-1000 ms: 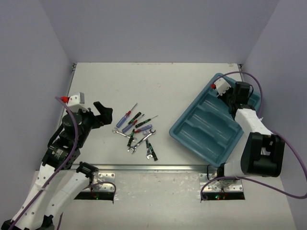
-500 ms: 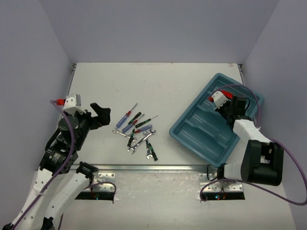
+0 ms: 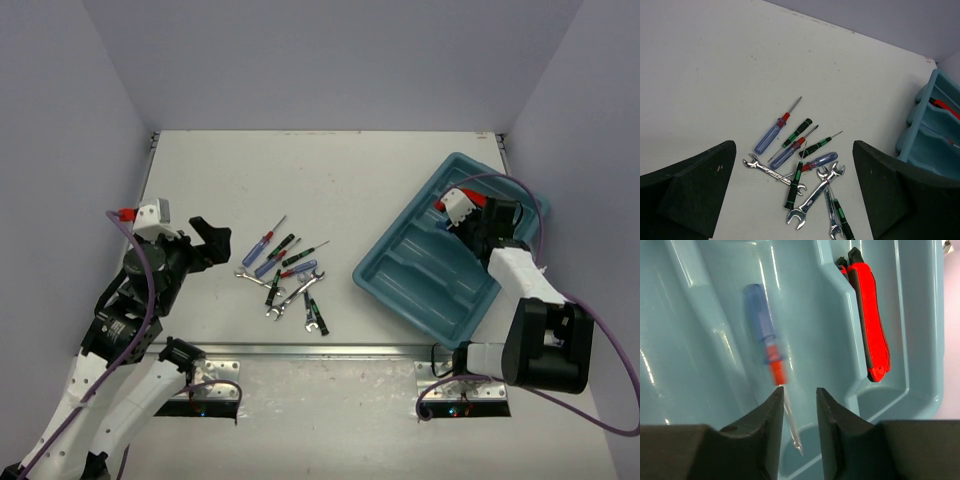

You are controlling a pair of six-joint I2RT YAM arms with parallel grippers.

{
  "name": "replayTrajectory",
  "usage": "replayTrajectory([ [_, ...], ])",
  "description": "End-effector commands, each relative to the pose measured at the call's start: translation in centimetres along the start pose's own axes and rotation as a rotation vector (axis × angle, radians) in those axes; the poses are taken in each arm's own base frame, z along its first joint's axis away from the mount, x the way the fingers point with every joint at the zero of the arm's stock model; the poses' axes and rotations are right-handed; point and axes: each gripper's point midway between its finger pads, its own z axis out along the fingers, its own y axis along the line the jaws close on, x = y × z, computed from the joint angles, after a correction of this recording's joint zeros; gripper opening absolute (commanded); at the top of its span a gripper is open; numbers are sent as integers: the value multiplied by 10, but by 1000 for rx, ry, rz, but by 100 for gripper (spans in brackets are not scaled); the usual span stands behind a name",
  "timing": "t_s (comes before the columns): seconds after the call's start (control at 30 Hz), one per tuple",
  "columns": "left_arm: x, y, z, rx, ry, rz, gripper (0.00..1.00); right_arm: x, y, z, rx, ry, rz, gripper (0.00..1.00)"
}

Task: Sort the tools into containers

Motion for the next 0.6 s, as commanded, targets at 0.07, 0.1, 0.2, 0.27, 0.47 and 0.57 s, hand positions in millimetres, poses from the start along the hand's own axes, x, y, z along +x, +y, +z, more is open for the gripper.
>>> replayTrajectory([
  [0.07, -16, -2, -3, -9, -44, -23, 100, -31, -28, -8, 60, -64, 14, 99],
  [0.1, -15, -2, -3, -13, -44, -24, 100, -37, -30, -10, 63, -75, 8, 99],
  [0.2, -13, -2, 0, -19, -34, -21, 100, -78, -41, -22, 110, -130, -18, 99],
  [0.27, -12, -1, 2, -25, -27, -18, 100, -122, -42, -33, 130, -204, -36, 99],
  [0.47, -1, 2, 14, -59, 16, 1, 100, -254, -19, -83, 140, -369, 263, 99],
  [0.57, 4, 4, 20, -77, 37, 9, 100, -278, 28, -97, 46, -322, 446, 99],
])
